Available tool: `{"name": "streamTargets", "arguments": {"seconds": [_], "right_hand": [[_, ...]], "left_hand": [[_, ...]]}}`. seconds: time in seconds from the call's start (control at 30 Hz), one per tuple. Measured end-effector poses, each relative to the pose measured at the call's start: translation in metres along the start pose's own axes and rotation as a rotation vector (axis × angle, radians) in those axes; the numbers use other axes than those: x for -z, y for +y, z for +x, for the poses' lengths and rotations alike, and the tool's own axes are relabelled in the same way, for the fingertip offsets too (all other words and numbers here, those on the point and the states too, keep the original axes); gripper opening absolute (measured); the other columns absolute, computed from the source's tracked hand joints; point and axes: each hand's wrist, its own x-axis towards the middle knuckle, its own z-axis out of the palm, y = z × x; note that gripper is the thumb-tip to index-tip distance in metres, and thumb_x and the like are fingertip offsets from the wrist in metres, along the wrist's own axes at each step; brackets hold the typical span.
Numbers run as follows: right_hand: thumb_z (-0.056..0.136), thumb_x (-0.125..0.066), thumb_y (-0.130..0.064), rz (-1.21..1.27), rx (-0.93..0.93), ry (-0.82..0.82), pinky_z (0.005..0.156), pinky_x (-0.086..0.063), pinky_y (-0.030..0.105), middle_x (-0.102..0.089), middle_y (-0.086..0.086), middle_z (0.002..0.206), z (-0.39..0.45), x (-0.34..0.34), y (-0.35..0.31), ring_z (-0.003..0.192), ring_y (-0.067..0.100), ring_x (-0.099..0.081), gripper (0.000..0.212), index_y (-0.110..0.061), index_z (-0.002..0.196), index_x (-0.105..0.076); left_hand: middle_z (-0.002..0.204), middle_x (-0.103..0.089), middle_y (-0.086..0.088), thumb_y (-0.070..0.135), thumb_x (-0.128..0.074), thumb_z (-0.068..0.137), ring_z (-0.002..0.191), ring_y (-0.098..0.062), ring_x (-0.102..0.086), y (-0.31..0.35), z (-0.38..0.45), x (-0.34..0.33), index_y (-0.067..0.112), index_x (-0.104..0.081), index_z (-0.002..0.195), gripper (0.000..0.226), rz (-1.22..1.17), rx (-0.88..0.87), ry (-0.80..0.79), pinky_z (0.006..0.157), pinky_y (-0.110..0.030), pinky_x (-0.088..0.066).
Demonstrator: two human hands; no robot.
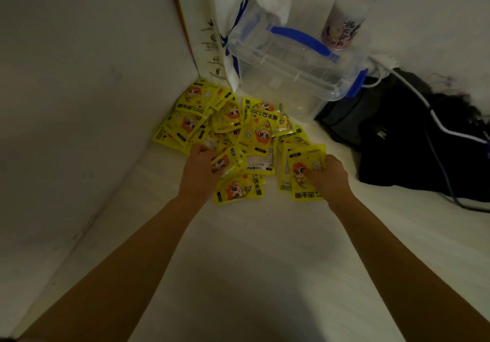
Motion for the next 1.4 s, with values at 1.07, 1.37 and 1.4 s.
{"name": "streamTargets", "arguments": {"seconds": [1.07,1.37,1.4], "right_hand": [[0.086,-0.059,-0.016,0.142,0.067,-0.066,0.085,-0.052,0.041,-0.063,0.011,0.110,0.054,-0.061,-0.086,0.102,0.031,-0.061,0.032,-0.007,0.116,-0.055],[0.083,-0.057,-0.003,0.114,0.097,-0.078,0.050,-0.035,0.025,-0.050,0.006,0.065,0.055,-0.067,-0.093,0.069,0.021,-0.052,0.010,-0.005,0.074,-0.059],[0.083,-0.057,-0.003,0.128,0.095,-0.083,0.052,-0.037,0.026,-0.051,0.007,0.065,0.055,-0.068,-0.093,0.069,0.021,-0.053,0.009,-0.002,0.075,-0.061]], "left_hand": [[0.074,-0.064,-0.007,0.005,-0.072,0.077,0.048,-0.006,-0.061,-0.029,0.014,0.021,0.011,-0.061,0.091,0.018,-0.701,0.536,0.087,0.052,-0.022,-0.046],[0.071,-0.059,-0.003,0.002,-0.070,0.077,0.058,-0.010,-0.059,-0.032,0.006,0.014,0.015,-0.057,0.075,0.019,-0.725,0.543,0.128,0.055,-0.024,-0.046],[0.070,-0.058,-0.003,0.003,-0.071,0.078,0.058,-0.009,-0.058,-0.032,0.005,0.013,0.014,-0.056,0.074,0.019,-0.724,0.547,0.132,0.055,-0.024,-0.045]]}}
